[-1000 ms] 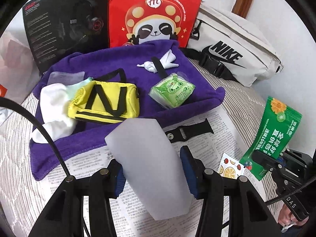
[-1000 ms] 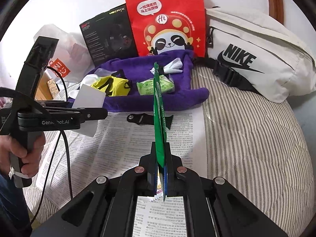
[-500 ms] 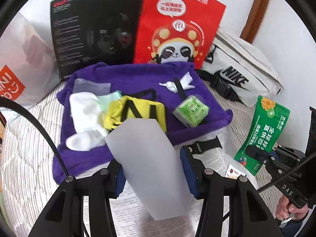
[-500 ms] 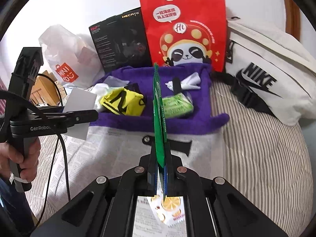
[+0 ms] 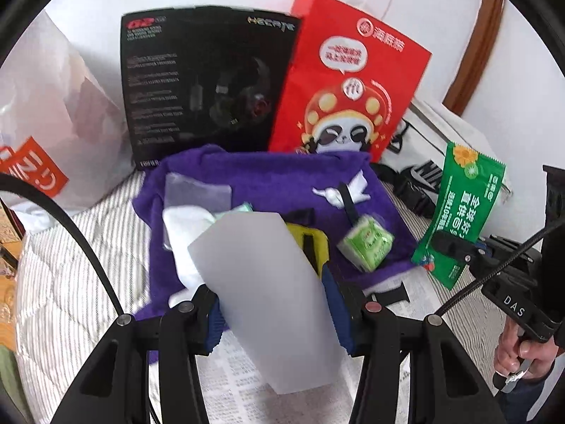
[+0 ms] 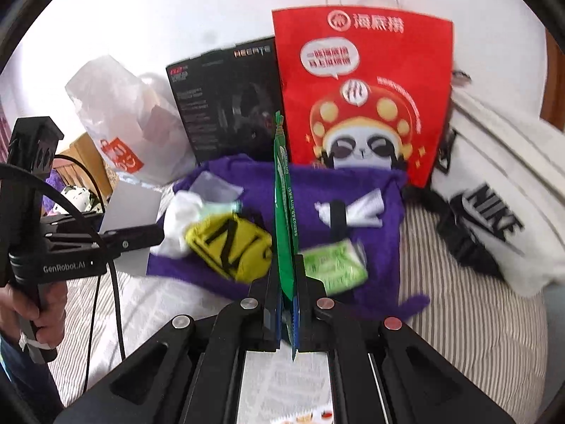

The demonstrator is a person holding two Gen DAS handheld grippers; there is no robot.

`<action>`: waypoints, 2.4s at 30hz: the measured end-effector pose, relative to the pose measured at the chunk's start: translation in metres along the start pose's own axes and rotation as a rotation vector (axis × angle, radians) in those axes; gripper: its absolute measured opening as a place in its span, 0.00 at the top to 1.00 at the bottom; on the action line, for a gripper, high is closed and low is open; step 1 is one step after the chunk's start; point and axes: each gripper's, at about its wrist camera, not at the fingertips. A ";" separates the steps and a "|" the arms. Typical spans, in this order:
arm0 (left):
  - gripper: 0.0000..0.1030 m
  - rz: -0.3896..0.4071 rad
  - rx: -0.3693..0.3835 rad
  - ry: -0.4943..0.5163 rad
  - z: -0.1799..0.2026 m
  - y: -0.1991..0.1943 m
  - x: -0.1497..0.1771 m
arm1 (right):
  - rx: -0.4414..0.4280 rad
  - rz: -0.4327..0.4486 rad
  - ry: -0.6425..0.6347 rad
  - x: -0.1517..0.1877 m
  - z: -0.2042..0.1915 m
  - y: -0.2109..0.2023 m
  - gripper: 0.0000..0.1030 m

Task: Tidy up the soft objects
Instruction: 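Carry the green sachet and white foam block toward the purple towel, then open the right tool to drop the green sachet onto the towel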

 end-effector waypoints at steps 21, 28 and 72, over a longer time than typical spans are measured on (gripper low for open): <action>0.53 0.026 0.013 -0.026 -0.020 0.030 -0.081 | -0.083 -0.028 -0.006 -0.086 0.011 0.058 0.96; 0.53 -0.028 0.039 -0.052 -0.033 0.057 -0.081 | -0.065 -0.140 0.004 -0.085 0.021 0.111 0.96; 0.53 -0.095 0.044 -0.054 -0.039 0.087 -0.081 | -0.091 -0.174 0.112 -0.080 0.055 0.147 0.46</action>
Point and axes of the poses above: each gripper's, at about its wrist camera, not at the fingertips, and y roughly the way its jaws point, z to its right, x to its underside, and after that the axes turned 13 degrees about -z, right-handed
